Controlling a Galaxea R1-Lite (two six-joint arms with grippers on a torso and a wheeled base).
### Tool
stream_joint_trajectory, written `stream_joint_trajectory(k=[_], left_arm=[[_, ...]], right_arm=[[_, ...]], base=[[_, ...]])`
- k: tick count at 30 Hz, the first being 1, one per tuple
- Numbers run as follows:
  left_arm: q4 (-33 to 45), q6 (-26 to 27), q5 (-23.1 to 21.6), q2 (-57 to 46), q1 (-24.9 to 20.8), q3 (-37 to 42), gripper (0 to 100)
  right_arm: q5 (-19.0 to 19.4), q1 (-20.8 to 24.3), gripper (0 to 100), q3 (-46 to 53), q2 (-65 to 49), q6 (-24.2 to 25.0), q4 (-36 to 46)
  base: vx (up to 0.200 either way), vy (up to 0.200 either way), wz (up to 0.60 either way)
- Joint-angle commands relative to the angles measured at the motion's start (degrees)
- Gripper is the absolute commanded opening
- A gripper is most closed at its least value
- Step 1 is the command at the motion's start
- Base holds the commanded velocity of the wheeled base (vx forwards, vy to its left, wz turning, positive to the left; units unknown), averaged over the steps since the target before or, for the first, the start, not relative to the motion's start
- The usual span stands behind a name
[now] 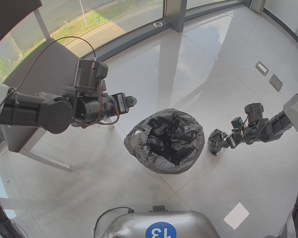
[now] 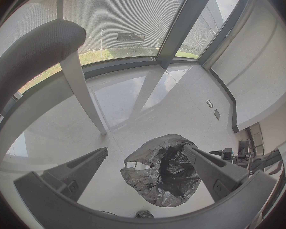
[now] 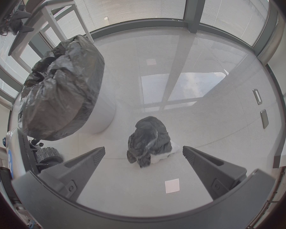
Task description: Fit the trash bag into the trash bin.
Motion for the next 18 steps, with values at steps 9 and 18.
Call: stream_joint_trajectory(k=[9,18], left_arm=[[-1.2,0.7,0.0,0.1,-0.1,1.6,100],[-1.3,0.7,0.1,0.1,-0.2,1.4,100]], right_arm=[[0.0,0.4,100,-15.0,13.2,0.0,2.5],[0.1,0.3,100,-24.3,18.8,0.3,5.0]], base=[[0.000,0.000,0.00],[0.000,0.000,0.00]])
